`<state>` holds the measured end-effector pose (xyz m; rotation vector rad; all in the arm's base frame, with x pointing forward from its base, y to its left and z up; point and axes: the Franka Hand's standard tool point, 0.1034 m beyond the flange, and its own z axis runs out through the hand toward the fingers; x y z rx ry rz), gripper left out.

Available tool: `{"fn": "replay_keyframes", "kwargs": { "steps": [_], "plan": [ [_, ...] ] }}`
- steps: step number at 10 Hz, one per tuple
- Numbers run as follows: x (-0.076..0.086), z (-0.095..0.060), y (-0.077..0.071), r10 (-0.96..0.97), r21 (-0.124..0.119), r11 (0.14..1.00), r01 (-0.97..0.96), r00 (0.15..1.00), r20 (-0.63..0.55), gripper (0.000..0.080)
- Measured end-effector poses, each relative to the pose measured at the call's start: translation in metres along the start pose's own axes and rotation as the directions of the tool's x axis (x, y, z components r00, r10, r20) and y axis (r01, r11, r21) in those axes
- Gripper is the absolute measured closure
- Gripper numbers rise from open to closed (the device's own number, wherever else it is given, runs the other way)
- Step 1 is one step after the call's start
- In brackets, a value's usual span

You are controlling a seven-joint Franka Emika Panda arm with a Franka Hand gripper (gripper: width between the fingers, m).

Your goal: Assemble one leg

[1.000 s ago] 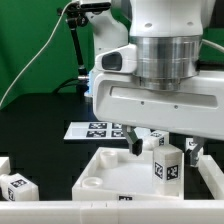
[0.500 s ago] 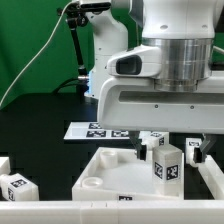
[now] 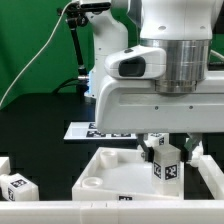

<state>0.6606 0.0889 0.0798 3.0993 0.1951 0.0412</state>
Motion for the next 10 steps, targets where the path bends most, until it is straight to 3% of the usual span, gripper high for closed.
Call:
{"fn": "replay_keyframes", "kwargs": {
  "steps": [1,4,6,10],
  "plan": [
    [0.0,0.0001,0.0003,0.0,0.0,1.0,0.0,1.0,0.0,0.0517],
    [0.0,0.0001,0.0006,0.024,0.0,1.0,-0.024,1.0,0.0,0.0517],
    [0.0,0.0001,0.0006,0.162,0.002,0.987,-0.162,0.987,0.0,0.0517],
    [0.0006,0.001,0.007,0.536,0.018,0.844,-0.535,0.844,-0.006,0.0517]
  ]
}}
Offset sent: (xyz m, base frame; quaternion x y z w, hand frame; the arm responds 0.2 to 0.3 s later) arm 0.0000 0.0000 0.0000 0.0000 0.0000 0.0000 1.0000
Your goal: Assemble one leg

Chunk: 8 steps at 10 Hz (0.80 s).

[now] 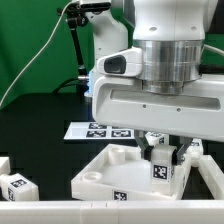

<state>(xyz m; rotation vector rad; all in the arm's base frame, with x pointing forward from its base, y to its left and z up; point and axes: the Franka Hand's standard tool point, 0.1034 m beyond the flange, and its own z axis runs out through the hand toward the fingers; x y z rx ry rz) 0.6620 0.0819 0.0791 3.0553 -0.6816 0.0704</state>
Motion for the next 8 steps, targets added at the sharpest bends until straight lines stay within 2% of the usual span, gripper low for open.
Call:
{"fn": "replay_keyframes", "kwargs": {
  "steps": [2,4,7,8],
  "plan": [
    [-0.001,0.0,0.001,0.169,0.016,0.986,-0.169,0.986,0.01,0.0517],
    [-0.003,0.0,0.002,0.344,0.021,0.939,-0.344,0.939,0.022,0.0517],
    [0.0,-0.001,0.011,0.482,0.002,0.876,-0.482,0.876,0.025,0.0515],
    [0.0,-0.001,0.011,0.481,0.002,0.877,-0.481,0.876,0.025,0.0425]
  ]
}}
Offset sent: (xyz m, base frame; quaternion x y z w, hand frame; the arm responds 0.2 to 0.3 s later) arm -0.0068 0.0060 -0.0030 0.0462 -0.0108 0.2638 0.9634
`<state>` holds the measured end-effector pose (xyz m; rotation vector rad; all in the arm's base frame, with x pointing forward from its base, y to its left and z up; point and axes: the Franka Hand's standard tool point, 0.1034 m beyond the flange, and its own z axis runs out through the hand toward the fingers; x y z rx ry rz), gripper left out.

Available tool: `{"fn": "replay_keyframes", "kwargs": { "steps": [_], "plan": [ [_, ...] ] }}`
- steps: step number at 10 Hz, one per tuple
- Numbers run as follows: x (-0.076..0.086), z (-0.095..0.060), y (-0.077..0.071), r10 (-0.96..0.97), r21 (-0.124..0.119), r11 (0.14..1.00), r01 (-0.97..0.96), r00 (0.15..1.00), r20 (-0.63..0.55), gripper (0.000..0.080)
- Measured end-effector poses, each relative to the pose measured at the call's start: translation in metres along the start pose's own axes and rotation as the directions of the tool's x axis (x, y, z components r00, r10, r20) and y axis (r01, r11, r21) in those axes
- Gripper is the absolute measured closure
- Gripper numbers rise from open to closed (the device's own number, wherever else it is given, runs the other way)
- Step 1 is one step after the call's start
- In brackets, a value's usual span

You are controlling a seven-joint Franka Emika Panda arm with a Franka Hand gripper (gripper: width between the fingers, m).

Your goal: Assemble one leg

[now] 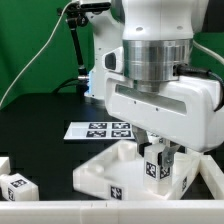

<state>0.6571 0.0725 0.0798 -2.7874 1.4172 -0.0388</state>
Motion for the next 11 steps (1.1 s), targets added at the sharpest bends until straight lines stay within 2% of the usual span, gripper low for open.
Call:
{"fn": "replay_keyframes", "kwargs": {
  "steps": [1,2,3,11],
  "plan": [
    [-0.0001,-0.0004,-0.0003,-0.004,0.001,1.0,0.004,1.0,0.0,0.029],
    [0.0003,-0.0027,-0.0011,-0.005,0.004,1.0,0.005,1.0,-0.001,0.029],
    [0.0006,-0.0063,-0.0023,-0.007,0.008,1.0,0.007,1.0,-0.002,0.0175],
    [0.0003,-0.0034,-0.0013,-0.007,0.005,1.0,0.007,1.0,-0.001,0.015]
  ]
}}
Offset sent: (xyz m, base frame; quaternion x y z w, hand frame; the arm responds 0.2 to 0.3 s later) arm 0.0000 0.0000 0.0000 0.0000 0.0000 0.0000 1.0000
